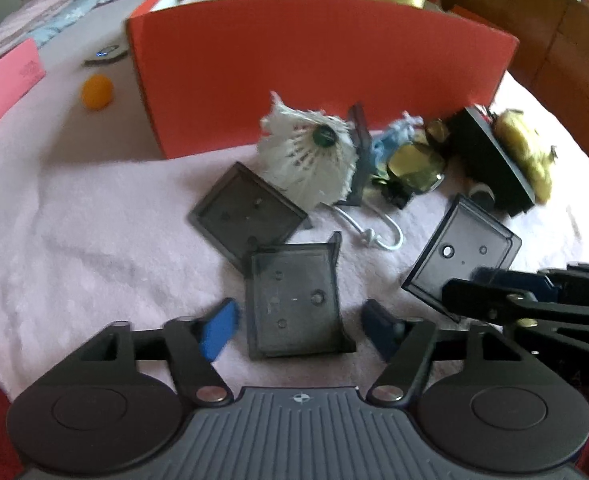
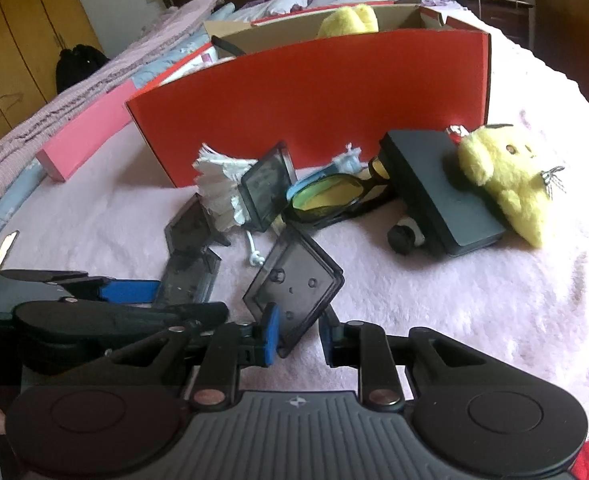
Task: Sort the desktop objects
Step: 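Grasp a dark square plastic plate with the left gripper while the right grasps another plate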
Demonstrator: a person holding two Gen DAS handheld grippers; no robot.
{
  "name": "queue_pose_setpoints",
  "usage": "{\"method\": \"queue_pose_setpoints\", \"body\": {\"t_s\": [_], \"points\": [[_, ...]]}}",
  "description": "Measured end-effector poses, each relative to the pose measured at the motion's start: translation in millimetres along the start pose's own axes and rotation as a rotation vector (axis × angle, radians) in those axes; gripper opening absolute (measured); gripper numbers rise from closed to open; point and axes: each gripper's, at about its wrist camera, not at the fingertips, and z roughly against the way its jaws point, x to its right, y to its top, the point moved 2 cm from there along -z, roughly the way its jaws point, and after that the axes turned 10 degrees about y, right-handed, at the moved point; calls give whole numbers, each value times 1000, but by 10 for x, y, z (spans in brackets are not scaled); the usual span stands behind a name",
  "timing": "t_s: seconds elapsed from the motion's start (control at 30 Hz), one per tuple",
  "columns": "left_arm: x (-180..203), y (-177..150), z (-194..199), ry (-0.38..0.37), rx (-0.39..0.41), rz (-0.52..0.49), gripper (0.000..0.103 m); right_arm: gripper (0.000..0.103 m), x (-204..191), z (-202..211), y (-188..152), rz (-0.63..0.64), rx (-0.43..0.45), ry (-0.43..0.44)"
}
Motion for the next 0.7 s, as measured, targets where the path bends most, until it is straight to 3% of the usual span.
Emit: {"method": "queue_pose_setpoints", "body": {"t_s": [0.23,0.3,0.47,0.7], "points": [[-12,-8,-22,3,18,-1,71,35,65,-77,1,-28,3,-14],[-18,-13,-4,0,24,-2,63,34,40,-73,-22,-8,8,-18],[-55,0,52,-3,30,16,50,21,-46,-54,-51,48,26,-20],[-97,-1,108,-4,39,31,50,7,-102,128,-23,90,86,-77]]}}
